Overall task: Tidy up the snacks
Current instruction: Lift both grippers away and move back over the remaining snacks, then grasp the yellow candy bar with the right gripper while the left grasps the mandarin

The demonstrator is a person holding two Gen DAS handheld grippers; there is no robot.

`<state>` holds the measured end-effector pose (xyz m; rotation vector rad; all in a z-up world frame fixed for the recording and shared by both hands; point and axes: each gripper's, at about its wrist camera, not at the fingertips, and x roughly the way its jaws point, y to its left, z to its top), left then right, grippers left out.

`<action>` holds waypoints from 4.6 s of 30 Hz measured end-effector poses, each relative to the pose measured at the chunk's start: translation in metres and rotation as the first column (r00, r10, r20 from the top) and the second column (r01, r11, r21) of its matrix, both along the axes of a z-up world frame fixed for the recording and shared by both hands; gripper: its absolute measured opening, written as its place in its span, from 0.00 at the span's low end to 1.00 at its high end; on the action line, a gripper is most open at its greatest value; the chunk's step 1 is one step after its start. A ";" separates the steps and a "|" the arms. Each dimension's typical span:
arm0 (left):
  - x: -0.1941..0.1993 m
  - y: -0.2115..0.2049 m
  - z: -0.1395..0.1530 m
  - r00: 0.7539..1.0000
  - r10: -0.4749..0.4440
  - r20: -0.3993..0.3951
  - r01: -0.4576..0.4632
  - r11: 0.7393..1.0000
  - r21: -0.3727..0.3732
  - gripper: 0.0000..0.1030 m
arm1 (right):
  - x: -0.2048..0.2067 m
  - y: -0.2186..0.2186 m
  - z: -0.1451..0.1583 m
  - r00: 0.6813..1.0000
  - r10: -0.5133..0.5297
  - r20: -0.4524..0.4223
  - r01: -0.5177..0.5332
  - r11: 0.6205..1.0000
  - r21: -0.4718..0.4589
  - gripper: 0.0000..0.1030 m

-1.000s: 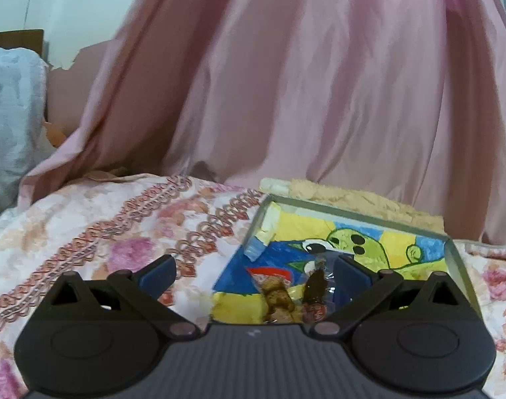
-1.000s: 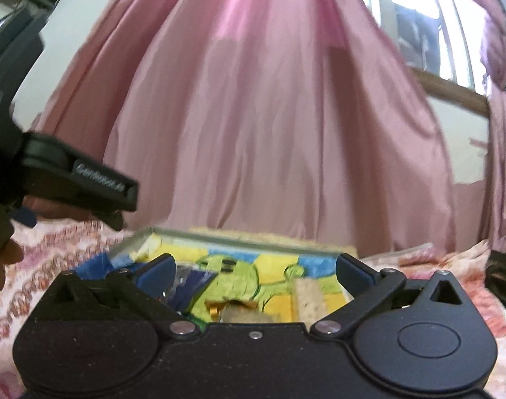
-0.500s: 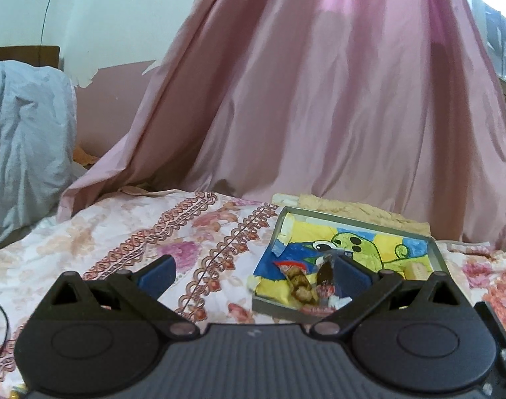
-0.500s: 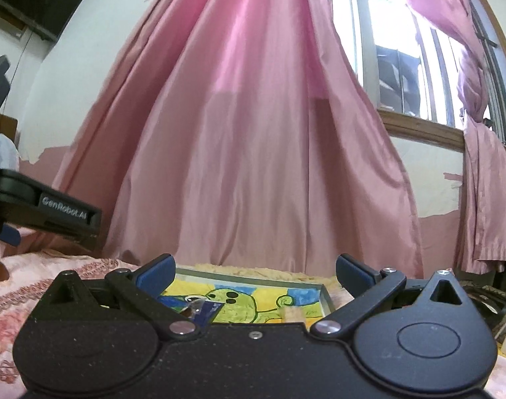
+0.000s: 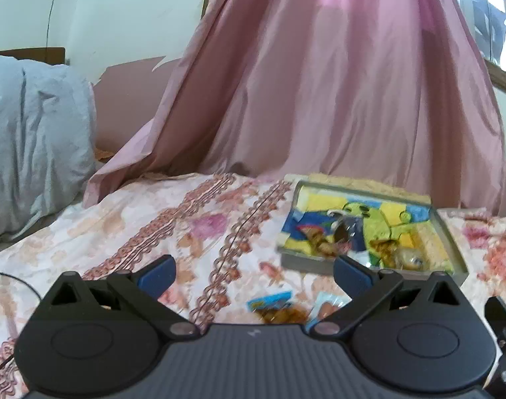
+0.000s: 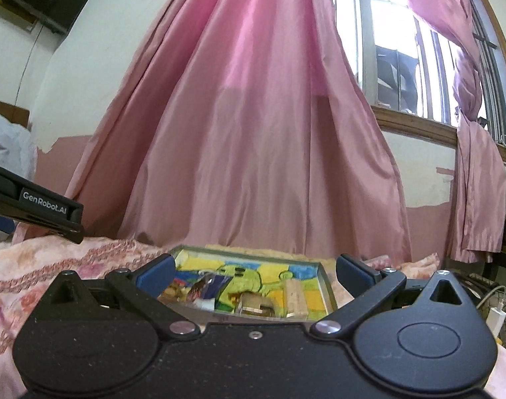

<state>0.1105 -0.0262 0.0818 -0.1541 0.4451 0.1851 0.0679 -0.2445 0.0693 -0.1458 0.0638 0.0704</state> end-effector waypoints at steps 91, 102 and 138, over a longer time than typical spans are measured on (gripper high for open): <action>0.047 -0.024 -0.116 0.955 -0.063 -0.291 0.101 0.988 0.117 1.00 | 0.098 0.005 -0.098 0.819 -0.084 -0.568 0.005 0.990 -0.139 0.99; 0.055 -0.047 -0.124 0.936 -0.166 -0.309 0.211 0.971 0.116 1.00 | 0.092 -0.044 -0.086 0.739 0.005 -0.674 0.077 0.993 0.092 0.99; 0.103 -0.102 -0.141 0.833 -0.447 -0.326 0.476 0.879 0.010 0.88 | 0.117 -0.024 -0.126 0.733 -0.107 -0.672 0.048 0.993 -0.105 0.86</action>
